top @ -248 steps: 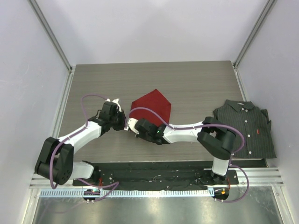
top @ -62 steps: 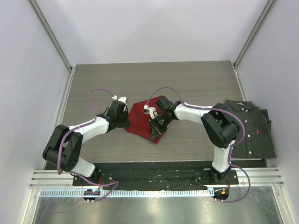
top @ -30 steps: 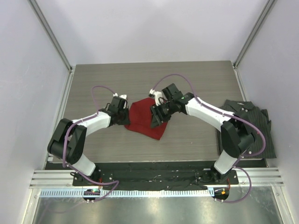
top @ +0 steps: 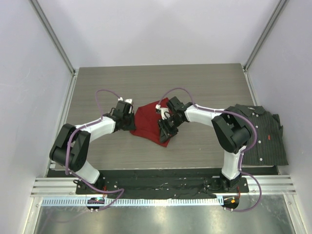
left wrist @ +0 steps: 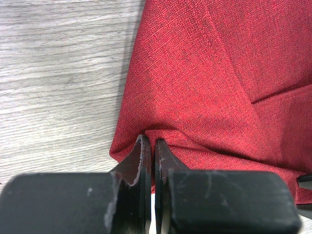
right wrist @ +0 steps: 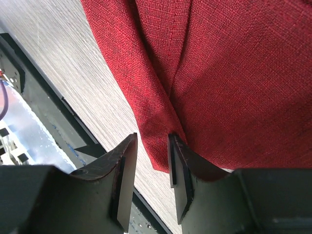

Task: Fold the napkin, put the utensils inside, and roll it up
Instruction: Roll the napkin with the utensil

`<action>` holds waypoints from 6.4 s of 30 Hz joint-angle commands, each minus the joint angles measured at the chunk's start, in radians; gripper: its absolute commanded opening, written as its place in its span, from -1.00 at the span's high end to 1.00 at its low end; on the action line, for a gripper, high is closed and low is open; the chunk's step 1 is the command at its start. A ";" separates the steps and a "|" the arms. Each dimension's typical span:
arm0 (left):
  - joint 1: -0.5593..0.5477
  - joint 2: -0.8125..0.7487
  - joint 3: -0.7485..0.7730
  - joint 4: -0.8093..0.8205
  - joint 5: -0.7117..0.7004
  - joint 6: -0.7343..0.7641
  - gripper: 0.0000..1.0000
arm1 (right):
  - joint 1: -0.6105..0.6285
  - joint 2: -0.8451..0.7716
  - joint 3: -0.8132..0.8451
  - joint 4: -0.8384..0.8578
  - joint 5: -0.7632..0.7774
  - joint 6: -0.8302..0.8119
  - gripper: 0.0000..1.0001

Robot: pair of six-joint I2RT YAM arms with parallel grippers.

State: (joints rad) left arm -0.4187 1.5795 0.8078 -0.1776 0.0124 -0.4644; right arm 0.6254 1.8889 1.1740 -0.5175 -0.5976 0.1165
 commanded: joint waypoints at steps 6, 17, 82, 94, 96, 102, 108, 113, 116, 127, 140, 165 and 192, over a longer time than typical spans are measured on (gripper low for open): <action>0.012 0.007 0.004 -0.051 -0.046 0.003 1.00 | 0.010 -0.102 0.030 -0.062 0.122 -0.063 0.10; 0.017 -0.001 -0.002 -0.066 -0.019 -0.014 1.00 | 0.304 -0.195 0.078 0.132 0.726 -0.225 -0.23; 0.083 -0.401 -0.348 0.257 0.155 -0.181 -0.44 | 0.197 0.042 -0.123 0.284 0.055 -0.238 0.53; 0.084 -0.271 -0.363 0.380 0.170 -0.183 -0.09 | 0.185 0.062 -0.116 0.277 0.039 -0.241 0.53; 0.084 -0.247 -0.369 0.392 0.173 -0.181 0.00 | 0.183 0.062 -0.116 0.277 0.039 -0.241 0.53; 0.084 -0.181 -0.381 0.449 0.196 -0.180 0.20 | 0.177 0.064 -0.109 0.274 0.041 -0.241 0.53; 0.084 -0.131 -0.377 0.475 0.236 -0.177 0.61 | 0.177 0.041 -0.071 0.243 0.077 -0.233 0.42; 0.084 -0.130 -0.371 0.448 0.239 -0.163 1.00 | 0.180 -0.022 -0.007 0.176 0.186 -0.221 0.15; 0.084 -0.139 -0.372 0.429 0.233 -0.166 1.00 | 0.209 -0.094 0.018 0.160 0.266 -0.224 -0.04; 0.084 -0.156 -0.332 0.323 0.228 -0.187 1.00 | 0.456 -0.212 -0.060 0.346 0.728 -0.376 -0.27; 0.083 -0.127 -0.283 0.248 0.239 -0.192 1.00 | 0.462 -0.064 -0.045 0.412 0.693 -0.431 -0.14; 0.086 -0.479 -0.297 0.018 -0.049 -0.207 -0.72 | 0.277 0.065 -0.069 0.295 0.111 -0.190 0.45; 0.084 -0.644 -0.547 0.392 0.245 -0.181 -0.65 | 0.028 0.217 0.007 0.272 -0.432 -0.020 0.48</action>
State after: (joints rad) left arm -0.3382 0.8608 0.2543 0.0753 0.1909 -0.6708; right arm 0.6849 2.0369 1.1503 -0.1959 -0.9466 0.0944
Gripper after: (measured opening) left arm 0.833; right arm 0.291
